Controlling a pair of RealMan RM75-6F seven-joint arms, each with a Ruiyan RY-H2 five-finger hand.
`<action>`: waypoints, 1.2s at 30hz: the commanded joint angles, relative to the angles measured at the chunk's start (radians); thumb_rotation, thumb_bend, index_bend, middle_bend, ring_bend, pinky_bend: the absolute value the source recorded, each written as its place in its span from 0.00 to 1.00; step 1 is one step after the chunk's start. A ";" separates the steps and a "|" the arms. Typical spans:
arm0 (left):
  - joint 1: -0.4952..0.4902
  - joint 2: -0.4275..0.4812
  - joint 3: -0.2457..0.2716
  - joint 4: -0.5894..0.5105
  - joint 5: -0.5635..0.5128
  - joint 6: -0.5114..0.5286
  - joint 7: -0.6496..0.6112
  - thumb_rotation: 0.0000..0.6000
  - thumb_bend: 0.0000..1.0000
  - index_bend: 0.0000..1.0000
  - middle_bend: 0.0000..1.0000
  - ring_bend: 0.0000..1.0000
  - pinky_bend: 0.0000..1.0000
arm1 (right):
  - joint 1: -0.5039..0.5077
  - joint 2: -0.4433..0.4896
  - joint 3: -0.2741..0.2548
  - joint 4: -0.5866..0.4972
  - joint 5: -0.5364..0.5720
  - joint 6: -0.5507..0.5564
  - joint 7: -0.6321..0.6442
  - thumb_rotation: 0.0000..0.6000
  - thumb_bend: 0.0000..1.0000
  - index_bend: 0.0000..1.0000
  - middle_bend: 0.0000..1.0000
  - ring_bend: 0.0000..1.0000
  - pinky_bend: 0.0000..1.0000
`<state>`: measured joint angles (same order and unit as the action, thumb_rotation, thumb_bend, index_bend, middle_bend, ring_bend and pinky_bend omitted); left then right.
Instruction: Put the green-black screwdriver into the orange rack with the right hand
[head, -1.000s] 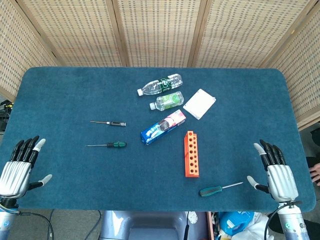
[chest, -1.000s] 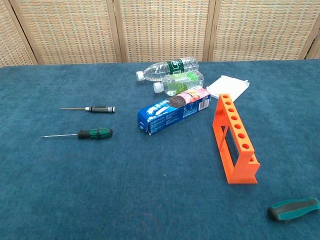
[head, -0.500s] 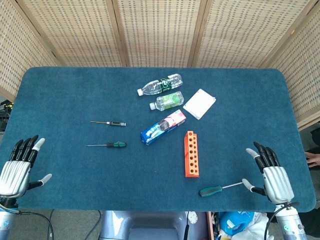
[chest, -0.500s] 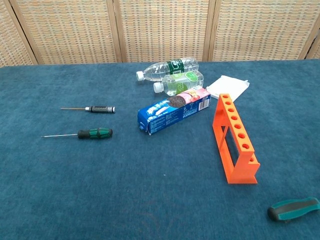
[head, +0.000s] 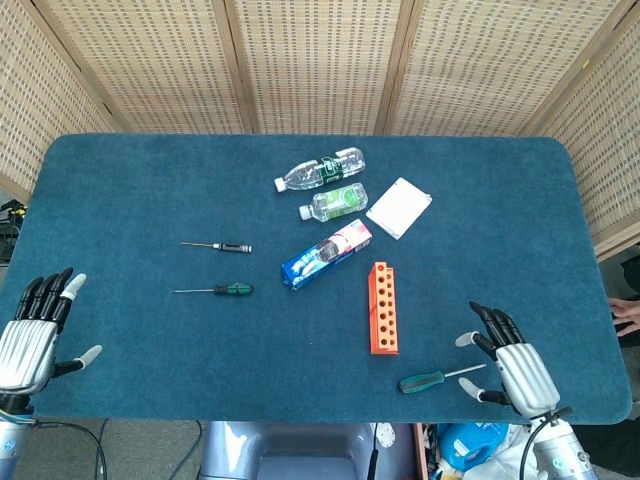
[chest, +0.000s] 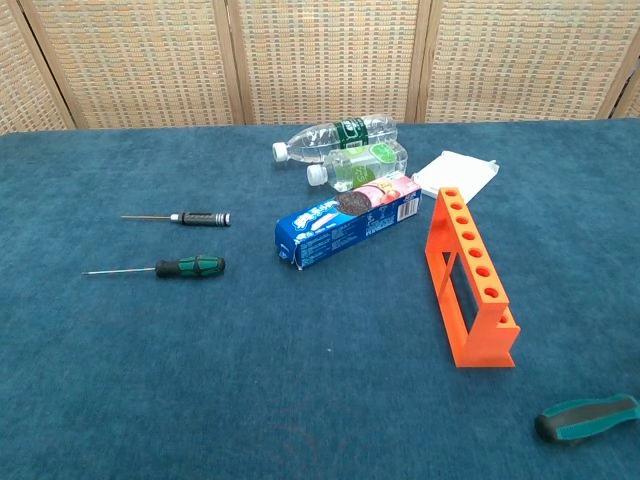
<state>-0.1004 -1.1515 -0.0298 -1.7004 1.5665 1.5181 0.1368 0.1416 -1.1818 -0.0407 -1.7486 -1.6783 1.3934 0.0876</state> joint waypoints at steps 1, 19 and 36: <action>0.000 0.001 0.000 0.000 -0.001 0.000 -0.001 1.00 0.00 0.00 0.00 0.00 0.00 | 0.006 -0.006 -0.014 0.001 -0.011 -0.018 -0.002 1.00 0.19 0.38 0.00 0.00 0.00; 0.000 0.002 -0.002 0.000 0.000 0.004 -0.004 1.00 0.00 0.00 0.00 0.00 0.00 | 0.046 -0.088 -0.039 0.030 0.011 -0.124 -0.038 1.00 0.19 0.40 0.00 0.00 0.00; 0.000 0.004 -0.001 -0.003 0.005 0.005 -0.006 1.00 0.00 0.00 0.00 0.00 0.00 | 0.080 -0.191 -0.036 0.088 0.072 -0.207 -0.072 1.00 0.19 0.41 0.00 0.00 0.00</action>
<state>-0.1000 -1.1472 -0.0312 -1.7038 1.5711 1.5235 0.1302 0.2197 -1.3689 -0.0796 -1.6634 -1.6096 1.1878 0.0151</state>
